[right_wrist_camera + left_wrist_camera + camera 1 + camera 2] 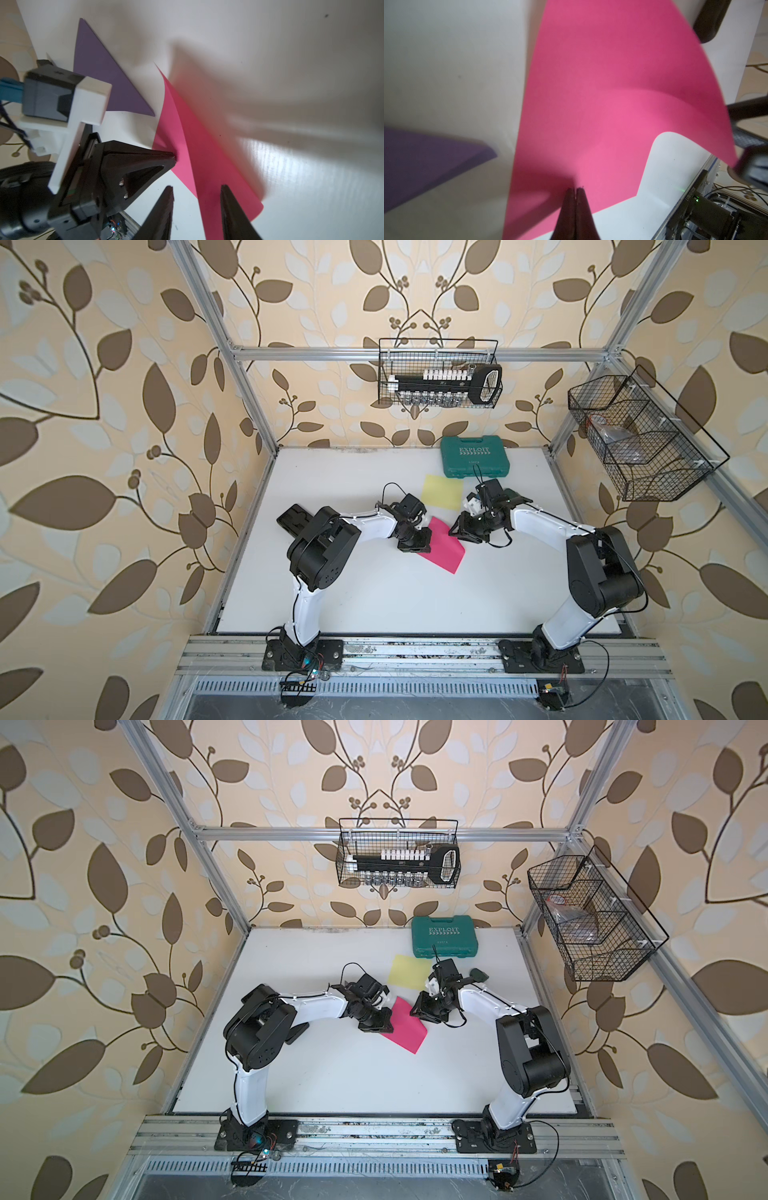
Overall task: Fold the square paper diagonally
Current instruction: Fold the paper at the center of the board.
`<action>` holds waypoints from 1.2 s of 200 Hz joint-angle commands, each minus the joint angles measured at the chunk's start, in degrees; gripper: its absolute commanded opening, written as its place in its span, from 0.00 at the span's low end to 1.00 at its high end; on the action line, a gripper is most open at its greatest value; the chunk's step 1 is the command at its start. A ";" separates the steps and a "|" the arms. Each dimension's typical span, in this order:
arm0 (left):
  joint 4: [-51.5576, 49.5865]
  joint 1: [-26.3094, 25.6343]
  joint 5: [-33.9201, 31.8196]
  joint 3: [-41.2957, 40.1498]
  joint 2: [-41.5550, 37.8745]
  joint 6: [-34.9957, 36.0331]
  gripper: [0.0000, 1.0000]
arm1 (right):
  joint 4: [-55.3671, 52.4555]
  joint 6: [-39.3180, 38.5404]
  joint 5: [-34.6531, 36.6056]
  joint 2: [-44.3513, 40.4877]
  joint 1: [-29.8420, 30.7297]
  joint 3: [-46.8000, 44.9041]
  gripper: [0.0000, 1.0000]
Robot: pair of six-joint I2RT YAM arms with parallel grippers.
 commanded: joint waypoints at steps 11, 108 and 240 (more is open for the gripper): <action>-4.17 0.40 -2.79 -2.29 2.22 1.14 0.00 | -4.72 -3.56 7.18 0.49 0.60 3.41 0.47; -3.83 0.45 -2.55 -2.65 2.31 0.70 0.00 | -8.49 -7.21 9.14 1.51 0.64 6.26 0.31; -2.66 0.48 -1.27 -4.91 -10.27 0.81 0.46 | -16.29 -13.05 22.97 0.90 1.97 9.98 0.00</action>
